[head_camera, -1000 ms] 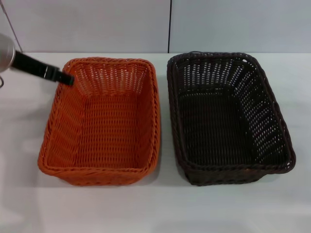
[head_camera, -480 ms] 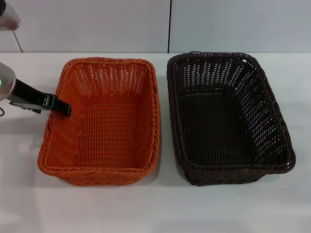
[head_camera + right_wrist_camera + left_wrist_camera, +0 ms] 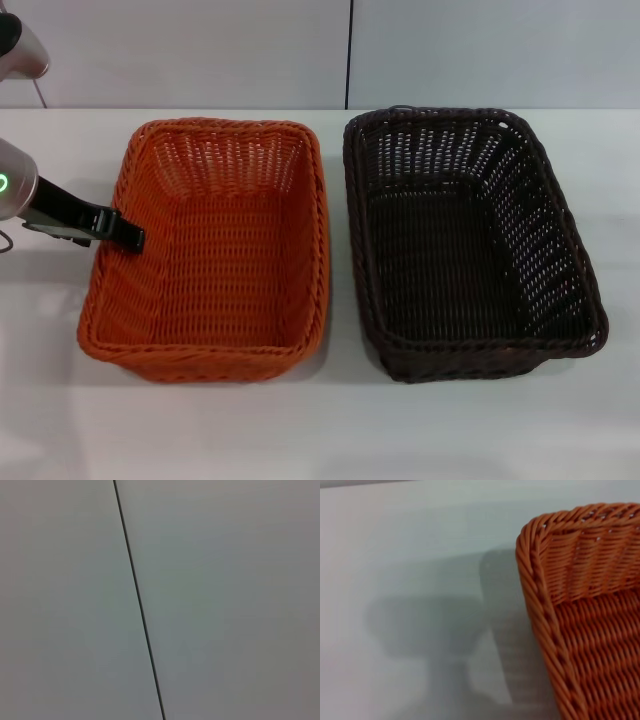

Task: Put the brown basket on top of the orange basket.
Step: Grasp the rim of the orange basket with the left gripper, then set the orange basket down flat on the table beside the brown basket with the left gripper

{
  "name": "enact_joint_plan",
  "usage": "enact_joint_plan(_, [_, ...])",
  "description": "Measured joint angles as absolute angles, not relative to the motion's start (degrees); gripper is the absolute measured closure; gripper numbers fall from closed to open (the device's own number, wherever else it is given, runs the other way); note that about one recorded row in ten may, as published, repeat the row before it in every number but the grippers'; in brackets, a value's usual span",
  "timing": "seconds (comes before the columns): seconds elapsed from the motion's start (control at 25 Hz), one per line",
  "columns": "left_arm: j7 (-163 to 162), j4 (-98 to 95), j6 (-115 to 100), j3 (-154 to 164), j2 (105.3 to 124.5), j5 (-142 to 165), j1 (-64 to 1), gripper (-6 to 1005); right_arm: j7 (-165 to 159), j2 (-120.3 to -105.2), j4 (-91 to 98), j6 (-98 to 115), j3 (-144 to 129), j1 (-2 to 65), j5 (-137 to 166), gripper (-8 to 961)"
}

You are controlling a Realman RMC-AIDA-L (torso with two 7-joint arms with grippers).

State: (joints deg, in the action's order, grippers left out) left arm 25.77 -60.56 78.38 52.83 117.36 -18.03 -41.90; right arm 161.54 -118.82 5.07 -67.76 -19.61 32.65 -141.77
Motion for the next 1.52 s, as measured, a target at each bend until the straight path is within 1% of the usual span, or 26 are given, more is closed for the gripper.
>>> enact_joint_plan(0.2, [26.2,-60.4,78.8,52.6,117.46,-17.0,-41.7,236,161.5,-118.82,5.1,-67.8,-19.6,32.6,-141.8,287])
enact_joint_plan(0.4, [26.2,-60.4,79.1,52.8,117.63,-17.0,-41.5,472,161.5,-118.82,5.2,-67.8,-19.5,32.6,-141.8,287])
enact_joint_plan(0.64, [28.8,-63.3,79.5,52.3,116.99,-16.8,-40.8,630,161.5,-118.81,5.2,-67.8,-19.5,32.6,-141.8,287])
enact_joint_plan(0.72, [29.3,-64.5,79.8,52.3,116.46,-16.8,-40.6,802,161.5,-118.79,5.2,-67.8,-19.5,32.6,-141.8,287])
enact_joint_plan(0.84, [31.9,-67.0,80.8,52.1,115.43,-17.2,-40.3,811,161.5,-118.77,5.4,-67.8,-19.5,32.6,-141.8,287])
enact_joint_plan(1.04, [45.2,-71.9,84.4,51.6,114.58,-16.1,-40.3,822,161.4,-118.74,5.5,-67.8,-19.5,32.6,-141.8,287])
enact_joint_plan(1.2, [51.2,-73.6,85.6,51.6,114.33,-15.2,-40.4,827,161.3,-118.74,5.5,-68.1,-19.7,32.5,-141.8,287])
enact_joint_plan(1.28, [57.2,-74.2,87.7,51.3,113.72,-14.9,-40.9,829,161.3,-118.77,5.4,-68.2,-19.8,32.4,-141.8,287])
enact_joint_plan(1.52, [60.5,-74.2,89.0,51.3,113.56,-15.2,-41.2,836,161.2,-118.88,5.2,-68.3,-19.8,32.2,-141.8,287])
